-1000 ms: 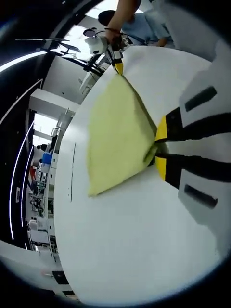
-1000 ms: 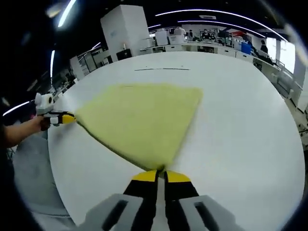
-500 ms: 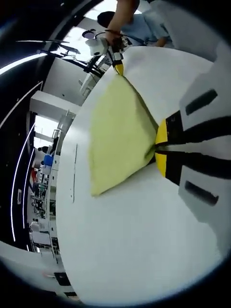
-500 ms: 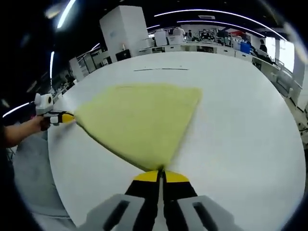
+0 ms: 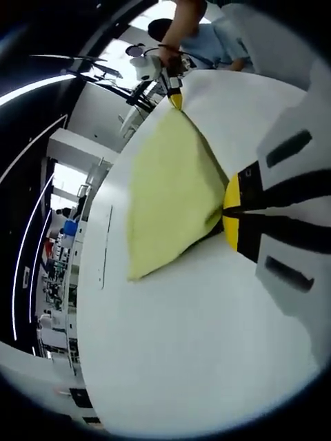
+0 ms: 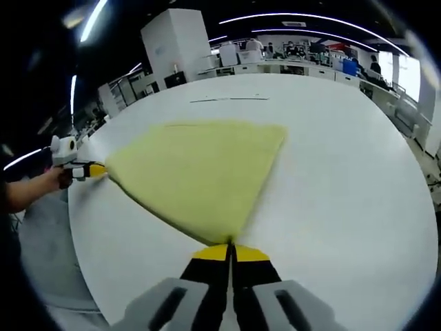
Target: Fold the garment on the visible template until the final outline fits inside the template.
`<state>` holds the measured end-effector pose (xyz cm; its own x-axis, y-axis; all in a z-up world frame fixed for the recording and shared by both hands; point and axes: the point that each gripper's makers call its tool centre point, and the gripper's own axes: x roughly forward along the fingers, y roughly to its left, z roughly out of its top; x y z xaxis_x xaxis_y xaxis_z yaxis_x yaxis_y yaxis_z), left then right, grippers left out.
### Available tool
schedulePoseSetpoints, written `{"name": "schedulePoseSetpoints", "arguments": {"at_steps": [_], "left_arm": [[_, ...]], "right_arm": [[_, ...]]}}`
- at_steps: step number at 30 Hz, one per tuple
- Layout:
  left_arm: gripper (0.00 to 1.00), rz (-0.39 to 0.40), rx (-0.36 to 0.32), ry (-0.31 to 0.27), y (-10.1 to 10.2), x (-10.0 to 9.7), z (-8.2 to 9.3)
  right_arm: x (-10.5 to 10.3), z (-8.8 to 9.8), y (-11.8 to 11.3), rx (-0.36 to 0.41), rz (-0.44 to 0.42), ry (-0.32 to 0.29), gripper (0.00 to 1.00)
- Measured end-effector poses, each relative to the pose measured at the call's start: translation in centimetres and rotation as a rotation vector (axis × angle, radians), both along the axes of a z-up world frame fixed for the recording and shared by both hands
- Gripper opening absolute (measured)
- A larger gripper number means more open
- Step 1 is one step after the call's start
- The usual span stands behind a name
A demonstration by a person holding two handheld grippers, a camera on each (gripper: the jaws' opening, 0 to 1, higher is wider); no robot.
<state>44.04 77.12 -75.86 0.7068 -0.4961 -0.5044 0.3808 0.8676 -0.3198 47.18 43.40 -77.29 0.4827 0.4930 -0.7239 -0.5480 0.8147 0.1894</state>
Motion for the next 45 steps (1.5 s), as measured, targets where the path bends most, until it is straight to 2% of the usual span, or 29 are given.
{"name": "schedulePoseSetpoints", "arguments": {"at_steps": [13, 17, 21, 27, 29, 30, 32, 38, 45], "left_arm": [[0.0, 0.017, -0.003, 0.0, 0.8, -0.1, 0.6], [0.0, 0.006, -0.001, 0.02, 0.5, -0.6, 0.1], [0.06, 0.015, -0.033, 0.035, 0.1, -0.7, -0.2], [0.07, 0.039, -0.092, 0.025, -0.2, -0.1, -0.2], [0.07, 0.048, -0.145, 0.016, -0.3, 0.1, -0.1], [0.06, 0.057, -0.2, 0.021, -0.4, 0.1, 0.0], [0.05, 0.062, -0.233, 0.019, -0.2, 0.0, -0.2], [0.0, 0.037, -0.217, 0.005, -0.3, 0.1, -0.3], [0.0, 0.033, -0.203, -0.012, 0.0, 0.6, 0.1]], "right_arm": [[-0.1, 0.0, -0.2, -0.008, 0.002, 0.001, 0.0], [-0.2, 0.1, -0.2, -0.009, 0.005, 0.003, 0.0], [-0.3, 0.0, -0.2, -0.007, 0.004, 0.008, 0.0], [-0.3, 0.0, -0.4, -0.007, 0.001, 0.015, 0.0], [-0.4, 0.0, -0.4, -0.011, 0.003, 0.018, 0.0], [-0.5, -0.1, -0.4, -0.014, 0.004, 0.02, 0.0], [-0.5, -0.2, -0.7, -0.029, 0.003, 0.021, 0.0], [-0.4, -0.3, -1.1, -0.029, -0.006, 0.026, 0.0], [-0.4, -0.2, -0.8, -0.031, 0.009, 0.024, 0.0]]}}
